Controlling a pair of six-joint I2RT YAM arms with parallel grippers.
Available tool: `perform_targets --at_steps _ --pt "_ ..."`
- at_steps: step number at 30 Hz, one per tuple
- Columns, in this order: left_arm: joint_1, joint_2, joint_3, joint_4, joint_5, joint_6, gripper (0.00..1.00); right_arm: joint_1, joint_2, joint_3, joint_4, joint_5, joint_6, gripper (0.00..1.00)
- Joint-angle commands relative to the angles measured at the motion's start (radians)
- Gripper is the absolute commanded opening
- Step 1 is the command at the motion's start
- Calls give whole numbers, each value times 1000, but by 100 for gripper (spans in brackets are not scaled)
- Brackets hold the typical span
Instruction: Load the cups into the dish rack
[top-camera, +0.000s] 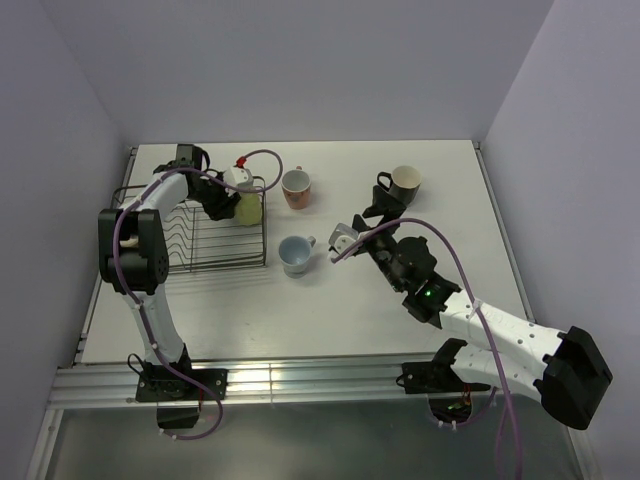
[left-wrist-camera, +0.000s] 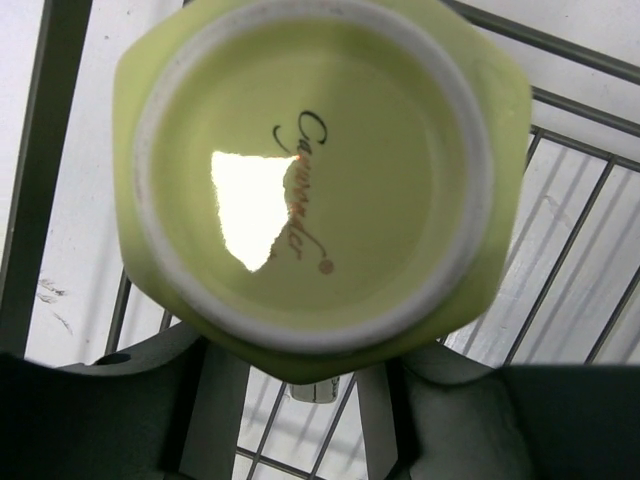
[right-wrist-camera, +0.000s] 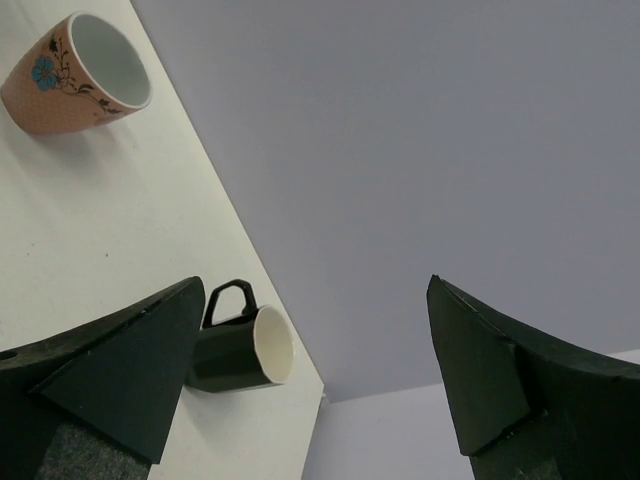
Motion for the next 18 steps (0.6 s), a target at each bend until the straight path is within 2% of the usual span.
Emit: perform_targets --at_steps 1,6,8,13,14,15,18 --pt "-3 -49 1 21 -1 -1 49 -8 -5 52 13 8 17 100" --pt "-3 -103 12 16 -27 -3 51 -8 -9 75 -23 15 47 100" --pt "-2 -120 18 11 -31 -4 57 -8 -9 99 -41 25 64 100" --pt "3 -179 41 11 -28 -26 61 -8 -12 108 -50 29 69 100" --pt "5 -187 54 5 -27 -30 65 -8 -12 108 -52 31 70 100" --pt "6 -205 62 -1 -25 -30 73 -8 -14 110 -56 32 78 100" --pt "17 -254 79 -10 -22 -45 75 -16 -3 138 -105 43 131 100"
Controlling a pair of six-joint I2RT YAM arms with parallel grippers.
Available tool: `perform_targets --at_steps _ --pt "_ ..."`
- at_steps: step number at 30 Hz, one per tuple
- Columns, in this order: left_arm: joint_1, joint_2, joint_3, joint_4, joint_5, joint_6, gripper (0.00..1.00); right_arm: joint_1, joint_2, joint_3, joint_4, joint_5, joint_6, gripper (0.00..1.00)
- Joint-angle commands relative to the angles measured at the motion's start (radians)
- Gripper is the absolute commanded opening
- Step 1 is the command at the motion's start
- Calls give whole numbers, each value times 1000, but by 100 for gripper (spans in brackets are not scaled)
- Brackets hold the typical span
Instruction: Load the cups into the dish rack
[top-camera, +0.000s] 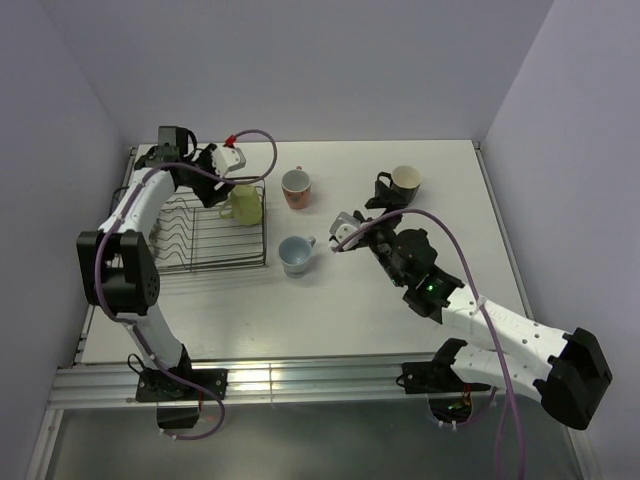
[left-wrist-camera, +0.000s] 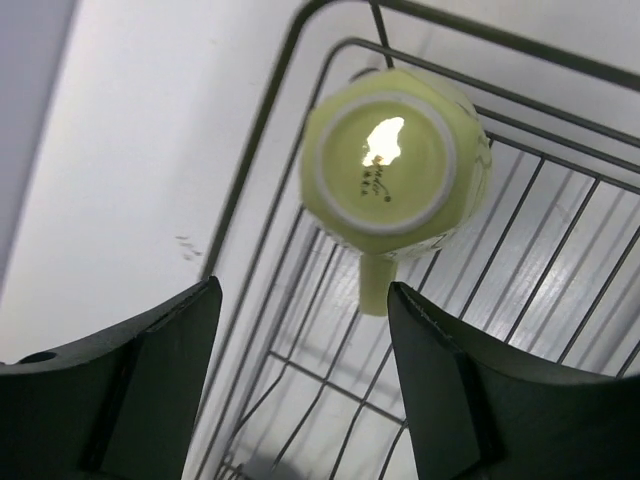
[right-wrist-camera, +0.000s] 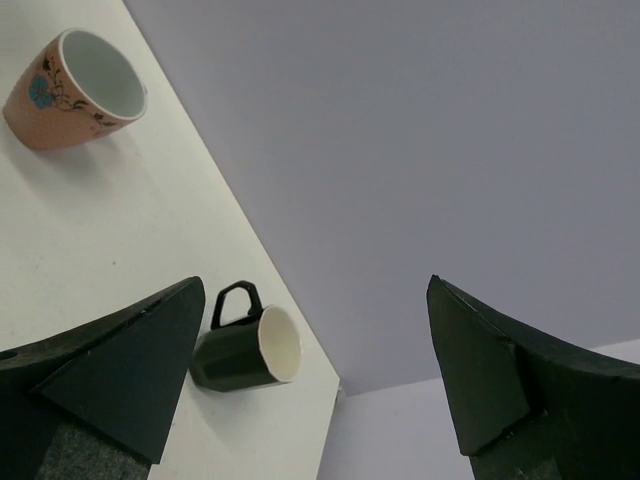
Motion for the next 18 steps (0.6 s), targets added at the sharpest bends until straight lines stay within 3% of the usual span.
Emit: perform_targets --at_steps 1,5,6,7,12,18 --pt "19 -103 55 -2 17 -28 75 -18 1 101 -60 25 88 100" --pt "33 -186 -3 37 10 -89 78 -34 89 308 -340 22 284 99" --pt "35 -226 -21 58 14 -97 82 -41 139 361 -486 8 367 98" --pt "36 -246 -41 66 15 -104 97 -44 161 445 -544 -19 401 98" --pt "39 -361 -118 106 63 -239 99 -62 303 615 -826 -91 534 97" --pt "84 -439 -80 52 201 -406 99 -217 514 911 -1113 -217 686 95"
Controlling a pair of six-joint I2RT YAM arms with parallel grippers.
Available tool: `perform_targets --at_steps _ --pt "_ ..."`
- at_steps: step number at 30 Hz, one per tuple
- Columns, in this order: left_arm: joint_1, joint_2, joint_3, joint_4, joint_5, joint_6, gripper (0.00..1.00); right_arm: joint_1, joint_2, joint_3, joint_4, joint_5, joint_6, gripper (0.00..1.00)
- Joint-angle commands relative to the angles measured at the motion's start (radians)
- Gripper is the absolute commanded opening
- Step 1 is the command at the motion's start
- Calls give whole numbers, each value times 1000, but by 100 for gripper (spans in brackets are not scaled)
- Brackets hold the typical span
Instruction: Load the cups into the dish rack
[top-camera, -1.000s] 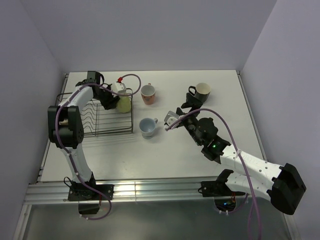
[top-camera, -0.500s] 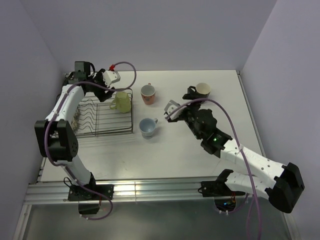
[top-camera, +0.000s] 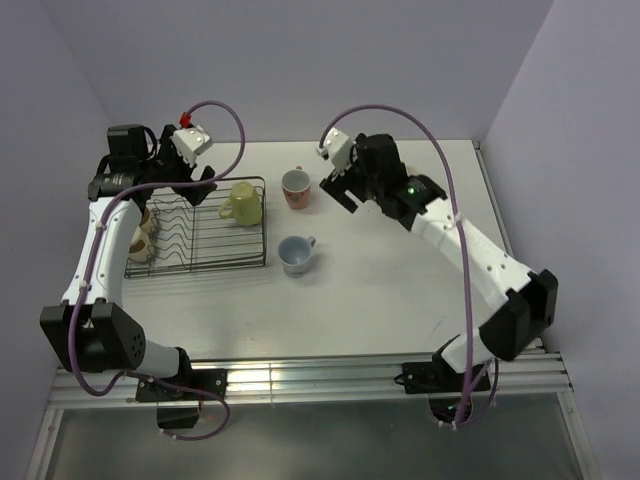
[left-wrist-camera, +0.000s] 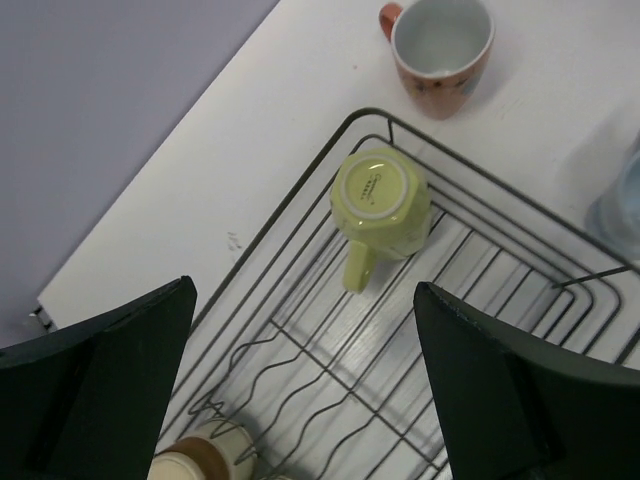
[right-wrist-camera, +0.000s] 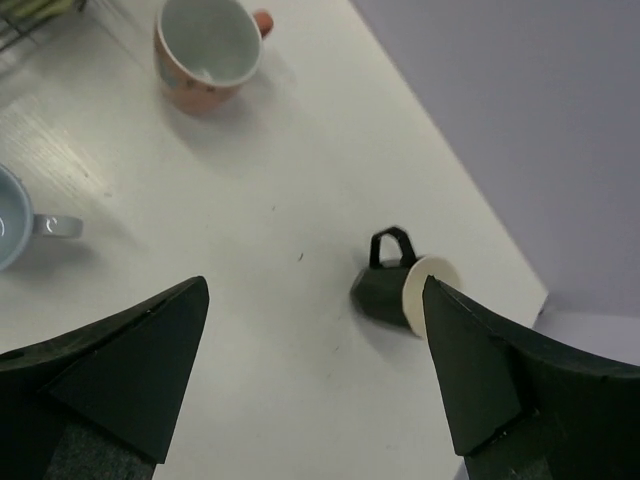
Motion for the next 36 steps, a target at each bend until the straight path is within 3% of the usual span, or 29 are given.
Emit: perform_targets --at_steps 1,7,15,22,36 --pt "11 -65 30 -19 130 -138 99 -101 113 210 -271 -85 154 95" --pt "11 -95 14 -7 204 -282 99 -311 282 427 -420 -182 278 90" --pt "11 -78 14 38 250 -430 99 -492 476 553 -460 -99 358 82" --pt "11 -80 -5 67 273 -465 99 -575 598 636 -434 -106 352 78" --pt "11 -62 -39 140 330 -534 97 -606 740 658 -371 -140 325 72"
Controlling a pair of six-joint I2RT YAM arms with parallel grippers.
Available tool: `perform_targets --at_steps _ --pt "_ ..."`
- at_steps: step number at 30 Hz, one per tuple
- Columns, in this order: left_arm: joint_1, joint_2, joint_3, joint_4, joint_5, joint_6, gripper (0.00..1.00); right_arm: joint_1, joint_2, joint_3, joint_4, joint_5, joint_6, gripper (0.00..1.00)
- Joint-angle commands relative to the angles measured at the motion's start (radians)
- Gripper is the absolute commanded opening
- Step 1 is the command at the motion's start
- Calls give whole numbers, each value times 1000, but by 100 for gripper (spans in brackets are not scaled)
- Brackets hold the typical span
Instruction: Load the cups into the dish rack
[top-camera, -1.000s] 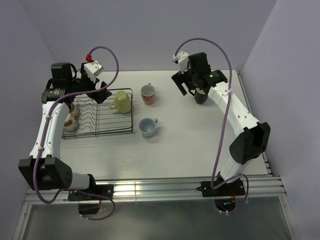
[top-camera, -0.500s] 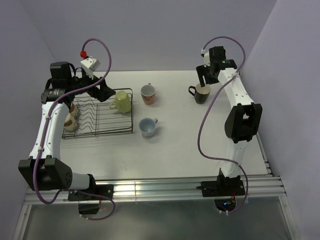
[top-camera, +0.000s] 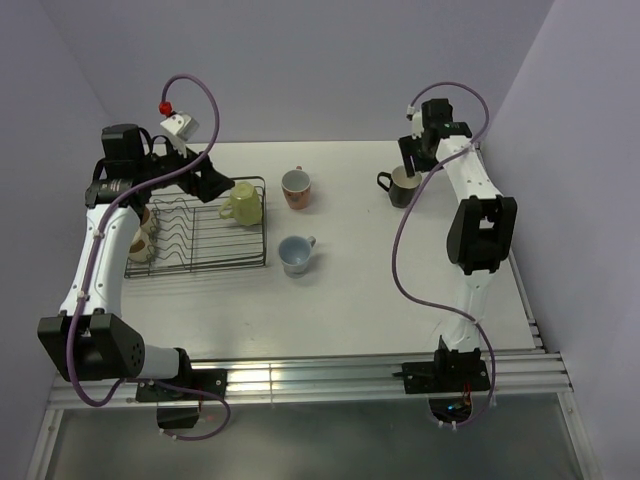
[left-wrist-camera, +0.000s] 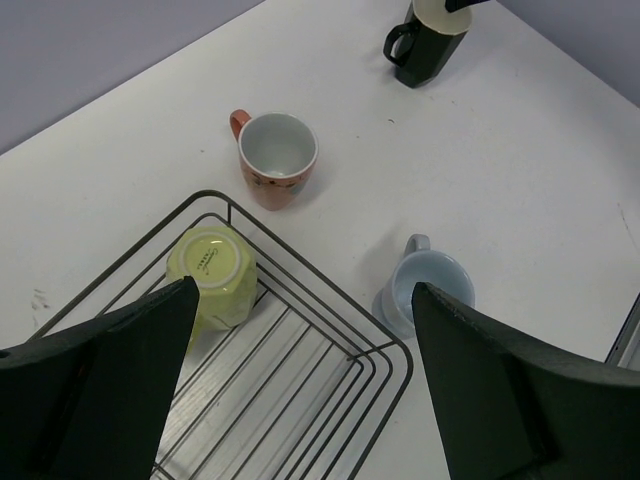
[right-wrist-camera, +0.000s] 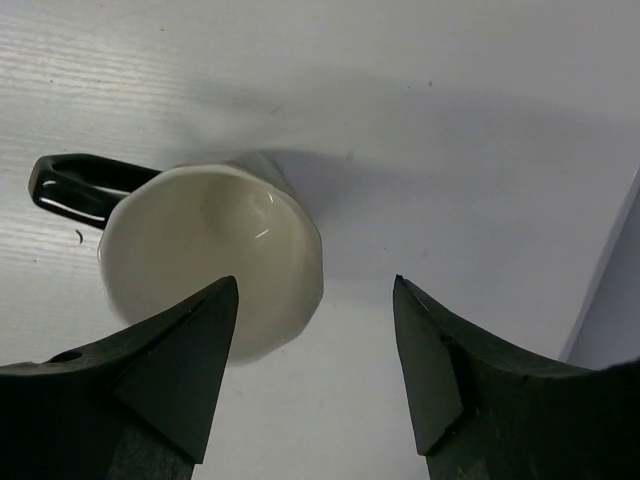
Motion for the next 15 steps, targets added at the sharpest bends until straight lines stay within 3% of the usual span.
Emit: perform_targets --at_steps 1,15 --pt "-2 6 -13 64 64 -37 96 -5 41 44 49 -23 -4 71" --pt "-2 -2 -51 118 113 -93 89 -24 104 -17 124 -105 57 57"
